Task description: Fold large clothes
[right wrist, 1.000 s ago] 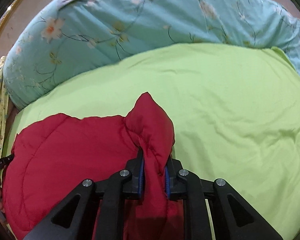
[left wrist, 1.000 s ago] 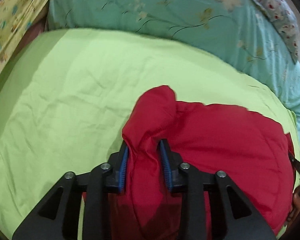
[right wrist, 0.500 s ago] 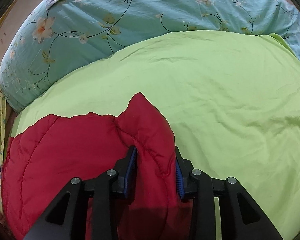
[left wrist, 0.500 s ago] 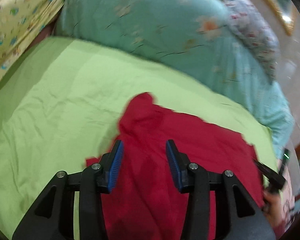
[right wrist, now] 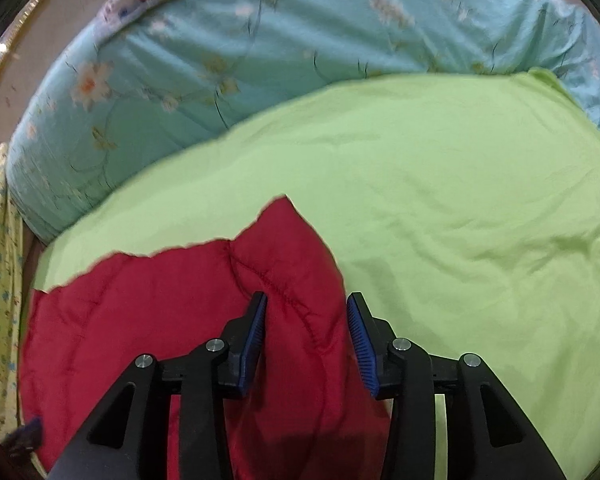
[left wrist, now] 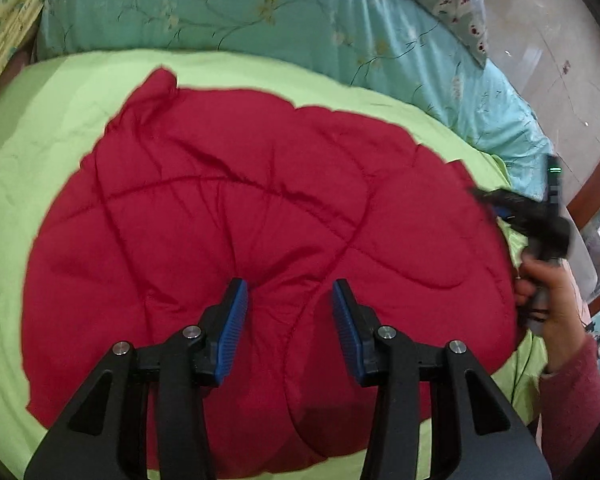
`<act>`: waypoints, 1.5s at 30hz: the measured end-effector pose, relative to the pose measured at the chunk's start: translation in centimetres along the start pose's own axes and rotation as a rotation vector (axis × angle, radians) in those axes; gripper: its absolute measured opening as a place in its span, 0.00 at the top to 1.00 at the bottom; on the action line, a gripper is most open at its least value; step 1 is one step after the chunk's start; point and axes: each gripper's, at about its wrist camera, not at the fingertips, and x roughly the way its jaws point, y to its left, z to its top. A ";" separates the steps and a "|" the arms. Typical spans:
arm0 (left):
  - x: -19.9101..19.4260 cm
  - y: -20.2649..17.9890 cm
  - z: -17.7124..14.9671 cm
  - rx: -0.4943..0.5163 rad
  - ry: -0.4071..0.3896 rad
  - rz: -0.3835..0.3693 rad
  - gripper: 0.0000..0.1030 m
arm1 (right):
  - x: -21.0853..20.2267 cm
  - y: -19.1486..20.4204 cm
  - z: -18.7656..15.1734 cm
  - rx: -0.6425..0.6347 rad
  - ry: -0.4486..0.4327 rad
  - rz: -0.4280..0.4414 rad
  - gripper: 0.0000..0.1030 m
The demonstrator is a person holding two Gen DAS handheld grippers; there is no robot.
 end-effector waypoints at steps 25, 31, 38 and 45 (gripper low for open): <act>-0.4 -0.3 -1.4 -0.016 -0.042 0.053 0.59 | -2.7 9.0 -13.3 -0.328 0.126 0.100 0.37; -2.9 -1.5 -2.5 0.023 -0.068 0.064 0.59 | -2.6 8.8 -13.7 -0.309 0.112 0.104 0.37; -1.2 -1.8 -3.3 0.057 -0.024 0.099 0.59 | -2.6 8.3 -13.6 -0.288 0.109 0.122 0.37; 0.2 -1.7 -3.7 0.060 -0.020 0.128 0.59 | -6.9 8.9 -13.3 -0.265 0.055 0.140 0.36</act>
